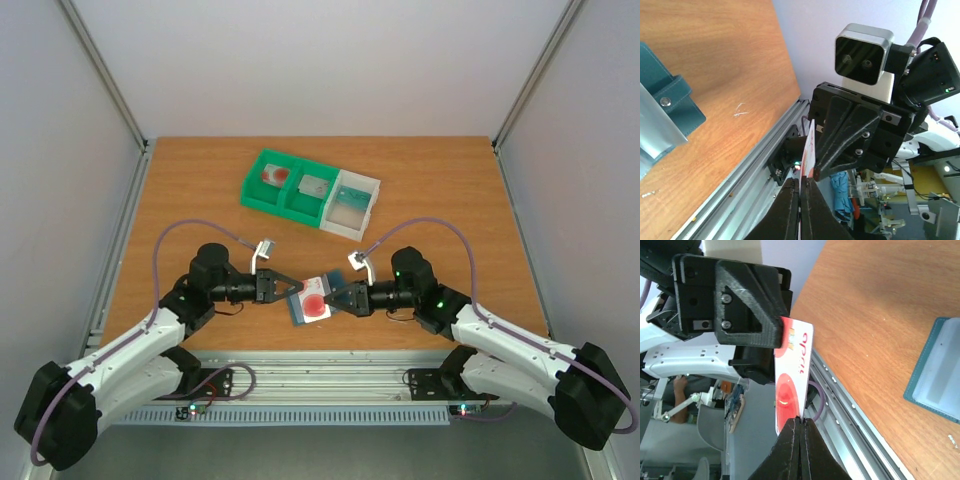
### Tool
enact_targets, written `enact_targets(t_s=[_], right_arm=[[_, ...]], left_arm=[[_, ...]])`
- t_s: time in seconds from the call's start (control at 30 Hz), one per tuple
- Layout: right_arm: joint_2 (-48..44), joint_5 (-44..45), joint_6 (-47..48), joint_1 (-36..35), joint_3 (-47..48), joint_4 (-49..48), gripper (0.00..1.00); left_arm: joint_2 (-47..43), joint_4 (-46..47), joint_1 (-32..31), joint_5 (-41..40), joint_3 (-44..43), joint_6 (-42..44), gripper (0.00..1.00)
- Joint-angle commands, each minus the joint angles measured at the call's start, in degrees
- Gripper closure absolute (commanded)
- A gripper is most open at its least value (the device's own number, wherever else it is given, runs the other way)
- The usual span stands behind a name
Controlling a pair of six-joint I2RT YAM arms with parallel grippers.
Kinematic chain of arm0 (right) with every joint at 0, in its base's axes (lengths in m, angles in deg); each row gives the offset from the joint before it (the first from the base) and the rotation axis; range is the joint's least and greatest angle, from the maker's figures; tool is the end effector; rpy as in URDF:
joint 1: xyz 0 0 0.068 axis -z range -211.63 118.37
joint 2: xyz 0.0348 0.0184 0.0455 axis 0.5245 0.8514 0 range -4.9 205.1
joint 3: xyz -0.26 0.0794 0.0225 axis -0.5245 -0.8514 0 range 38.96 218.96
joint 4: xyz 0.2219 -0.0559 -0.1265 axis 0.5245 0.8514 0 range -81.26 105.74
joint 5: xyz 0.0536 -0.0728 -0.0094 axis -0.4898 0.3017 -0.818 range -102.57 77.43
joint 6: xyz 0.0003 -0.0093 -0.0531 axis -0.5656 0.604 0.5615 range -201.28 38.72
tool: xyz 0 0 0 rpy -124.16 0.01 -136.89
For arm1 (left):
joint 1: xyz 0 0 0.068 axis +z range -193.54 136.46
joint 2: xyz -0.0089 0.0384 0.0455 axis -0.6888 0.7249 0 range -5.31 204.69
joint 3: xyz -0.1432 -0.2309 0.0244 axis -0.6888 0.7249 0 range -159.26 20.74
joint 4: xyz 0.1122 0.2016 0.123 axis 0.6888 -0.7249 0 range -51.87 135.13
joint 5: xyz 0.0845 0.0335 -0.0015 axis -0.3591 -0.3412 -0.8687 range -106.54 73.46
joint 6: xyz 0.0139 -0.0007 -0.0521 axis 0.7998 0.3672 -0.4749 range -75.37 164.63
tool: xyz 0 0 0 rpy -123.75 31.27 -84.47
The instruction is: Take the credit cards out of the card holder
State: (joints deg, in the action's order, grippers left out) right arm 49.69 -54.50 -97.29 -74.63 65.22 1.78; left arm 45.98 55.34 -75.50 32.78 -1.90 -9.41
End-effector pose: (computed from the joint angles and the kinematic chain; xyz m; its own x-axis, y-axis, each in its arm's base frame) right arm 0.1335 0.1570 0.2286 -0.5215 -0.2059 -0.8280 -0.8517 0.1836 0.4908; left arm 0.1478 -0.1238 0.2239 -0.9309 -0.0410 -0.3629 0.3439 0.2366 -0.9087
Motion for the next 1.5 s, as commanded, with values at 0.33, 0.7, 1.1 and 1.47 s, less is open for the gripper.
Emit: enact_targets(t_s=[0.33, 0.7, 1.1, 1.47], right_arm=[[-3.68, 22.60, 2.59, 0.33, 7.59, 22.76, 0.63], [13.64, 53.54, 7.08, 4.27, 21.29, 35.62, 0.60], [36.18, 55.56, 4.94, 15.09, 36.83, 32.41, 0.48], [46.70, 46.71, 5.58, 19.77, 43.60, 28.09, 0.47]], left_arm=[[-5.65, -17.87, -0.22, -18.28, -5.08, 7.29, 0.99], [-9.97, -30.42, -0.21, -43.49, -7.49, 9.89, 0.99], [-16.14, -40.06, -0.27, -59.51, -8.86, 8.61, 1.00], [-18.74, -39.48, -0.21, -60.39, -6.42, 7.17, 1.00]])
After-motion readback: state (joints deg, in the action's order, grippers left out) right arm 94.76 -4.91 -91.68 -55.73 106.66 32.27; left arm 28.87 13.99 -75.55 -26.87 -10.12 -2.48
